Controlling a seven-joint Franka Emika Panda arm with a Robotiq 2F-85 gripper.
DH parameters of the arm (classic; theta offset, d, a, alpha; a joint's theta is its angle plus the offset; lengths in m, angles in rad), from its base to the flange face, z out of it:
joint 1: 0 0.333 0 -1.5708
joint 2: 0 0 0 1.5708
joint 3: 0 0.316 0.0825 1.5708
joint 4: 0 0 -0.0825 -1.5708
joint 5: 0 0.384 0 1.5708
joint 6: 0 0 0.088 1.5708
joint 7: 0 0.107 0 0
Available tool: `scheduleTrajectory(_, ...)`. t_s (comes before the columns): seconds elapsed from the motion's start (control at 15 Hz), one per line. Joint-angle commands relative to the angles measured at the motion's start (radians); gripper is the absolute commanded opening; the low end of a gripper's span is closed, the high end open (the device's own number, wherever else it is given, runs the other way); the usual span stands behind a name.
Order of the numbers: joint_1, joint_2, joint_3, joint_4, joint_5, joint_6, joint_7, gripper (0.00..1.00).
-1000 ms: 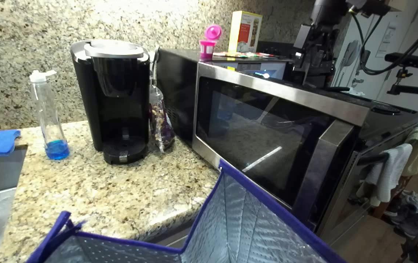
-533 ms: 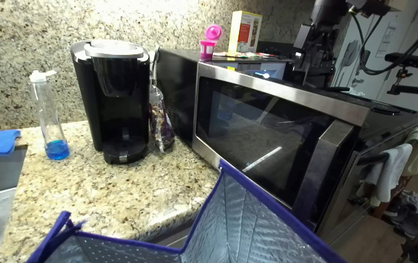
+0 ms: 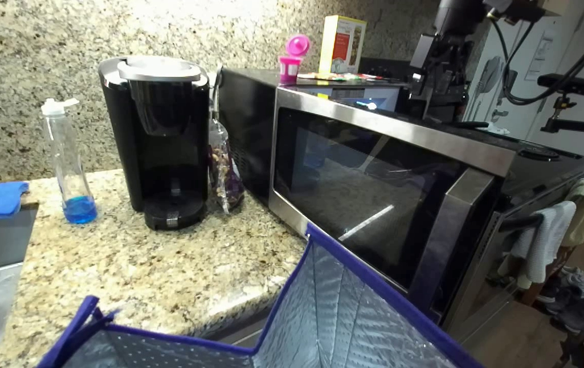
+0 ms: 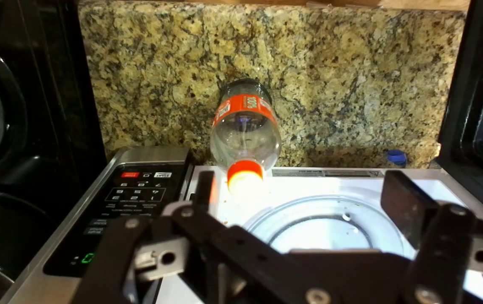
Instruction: Place the Coca-Cola bottle on top of the microwave
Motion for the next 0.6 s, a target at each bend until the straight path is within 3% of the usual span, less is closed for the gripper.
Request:
scheduleTrajectory(0.0, -0.014, 0.020, -0.003, 0.027, 0.001, -0.009, -0.060, 1.00)
scheduleTrajectory(0.33, -0.030, 0.070, -0.049, 0.075, 0.037, -0.020, -0.158, 1.00)
scheduleTrajectory(0.53, -0.035, 0.138, -0.068, 0.132, 0.076, -0.027, -0.282, 1.00)
